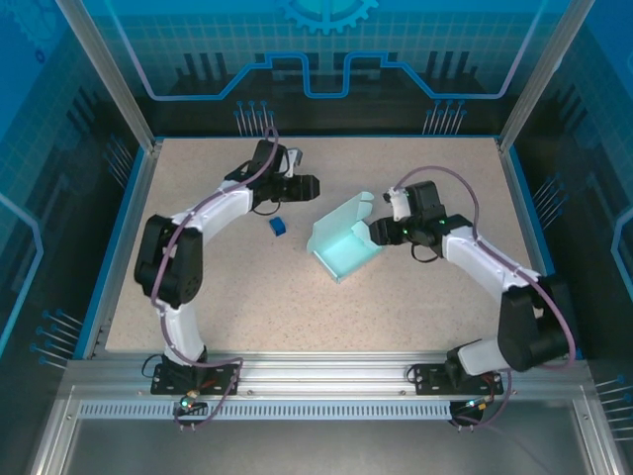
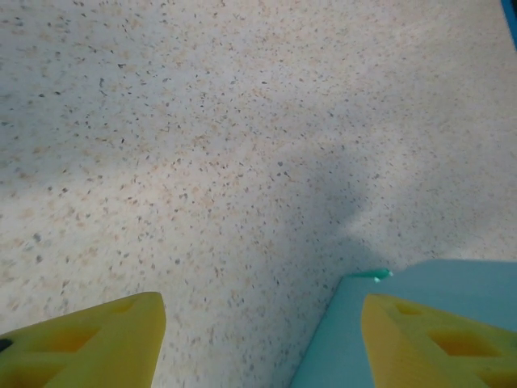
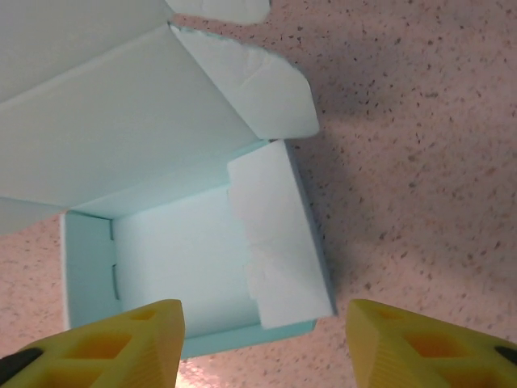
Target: Fold the paper box
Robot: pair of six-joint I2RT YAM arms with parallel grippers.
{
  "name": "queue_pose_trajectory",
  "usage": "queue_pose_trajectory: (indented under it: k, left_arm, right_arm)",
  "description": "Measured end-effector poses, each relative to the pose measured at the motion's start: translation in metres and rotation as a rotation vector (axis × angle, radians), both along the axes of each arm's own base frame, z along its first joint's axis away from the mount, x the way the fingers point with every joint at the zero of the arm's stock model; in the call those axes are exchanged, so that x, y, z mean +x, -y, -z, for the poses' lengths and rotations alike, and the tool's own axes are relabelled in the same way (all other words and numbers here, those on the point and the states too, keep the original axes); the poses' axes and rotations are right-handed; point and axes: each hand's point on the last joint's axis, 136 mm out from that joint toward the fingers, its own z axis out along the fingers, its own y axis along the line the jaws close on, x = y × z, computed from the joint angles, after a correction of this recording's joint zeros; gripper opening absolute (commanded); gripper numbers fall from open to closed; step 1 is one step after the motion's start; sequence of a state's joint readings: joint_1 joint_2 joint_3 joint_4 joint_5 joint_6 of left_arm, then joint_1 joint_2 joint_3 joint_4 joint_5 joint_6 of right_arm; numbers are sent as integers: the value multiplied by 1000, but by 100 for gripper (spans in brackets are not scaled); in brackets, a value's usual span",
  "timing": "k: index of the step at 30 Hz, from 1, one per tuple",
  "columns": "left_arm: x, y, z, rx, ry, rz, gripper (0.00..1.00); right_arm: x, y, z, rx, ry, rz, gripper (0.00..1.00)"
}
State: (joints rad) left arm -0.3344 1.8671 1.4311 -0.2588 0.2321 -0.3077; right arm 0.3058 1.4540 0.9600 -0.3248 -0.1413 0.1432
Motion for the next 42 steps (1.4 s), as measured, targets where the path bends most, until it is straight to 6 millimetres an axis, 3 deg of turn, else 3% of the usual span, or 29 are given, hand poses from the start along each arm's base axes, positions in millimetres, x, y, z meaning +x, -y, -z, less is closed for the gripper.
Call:
queue_pose_trajectory:
  k: [6, 12, 20, 27, 30, 38, 42]
  left_arm:
    - [-27, -7, -39, -24, 90, 0, 67]
    - [-38, -12, -57, -35, 138, 0, 68]
    - [-42, -16, -49, -8, 134, 0, 68]
    - [-44, -19, -41, 17, 130, 1, 68]
    - [-45, -20, -37, 25, 125, 6, 69]
    - [-55, -26, -28, 46, 112, -4, 69]
    - [-60, -33, -17, 72, 96, -25, 69]
  right_arm:
    - [9, -1, 35, -113, -86, -96, 52]
    - [10, -2, 67, -178, -172, -173, 45]
    - [19, -11, 76, -236, -187, -240, 32]
    - [16, -13, 100, -336, -222, -280, 17]
    - [18, -13, 100, -386, -210, -279, 11]
    - [23, -13, 100, -518, -181, -236, 6]
    - [27, -5, 99, -559, -173, -171, 8]
